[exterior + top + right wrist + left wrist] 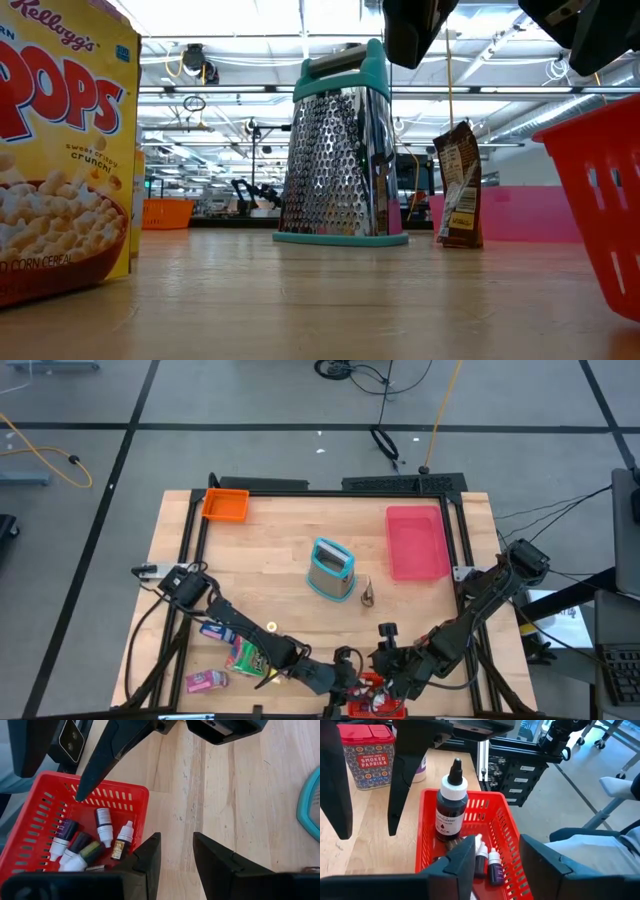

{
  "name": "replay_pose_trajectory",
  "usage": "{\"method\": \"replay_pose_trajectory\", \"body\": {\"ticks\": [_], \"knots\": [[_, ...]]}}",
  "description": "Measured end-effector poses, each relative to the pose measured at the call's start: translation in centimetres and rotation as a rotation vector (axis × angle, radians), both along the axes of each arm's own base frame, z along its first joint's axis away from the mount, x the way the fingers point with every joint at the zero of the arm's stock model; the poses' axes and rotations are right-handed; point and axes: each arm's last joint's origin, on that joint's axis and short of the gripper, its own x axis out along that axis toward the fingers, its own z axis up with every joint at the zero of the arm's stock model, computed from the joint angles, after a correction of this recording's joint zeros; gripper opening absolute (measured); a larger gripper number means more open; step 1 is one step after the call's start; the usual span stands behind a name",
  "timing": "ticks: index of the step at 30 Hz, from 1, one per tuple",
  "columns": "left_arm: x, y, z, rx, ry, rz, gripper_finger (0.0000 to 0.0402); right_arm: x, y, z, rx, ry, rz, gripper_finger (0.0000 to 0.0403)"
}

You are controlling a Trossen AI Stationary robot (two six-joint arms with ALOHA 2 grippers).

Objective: Pick & Place Kitchen Items
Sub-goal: Put the yellow cereal box into the pink bin

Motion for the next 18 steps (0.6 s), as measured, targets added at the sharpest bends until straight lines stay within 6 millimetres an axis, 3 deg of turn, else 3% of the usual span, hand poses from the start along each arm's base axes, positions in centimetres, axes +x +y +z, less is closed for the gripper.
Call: {"method": "replay_pose_trajectory", "body": {"ticks": [8,18], "knots": [[-0.5,0.4,1.3,0.041,0.012,-0.005,0.0162,0.0,0.0,0.0,0.000,0.000,0.000,0.0105],[-4.0,0.8,5.1,0.109,0.160,0.139,0.0137,0.1,0.1,0.1,0.019,-0.015,-0.005,0.0105]]}}
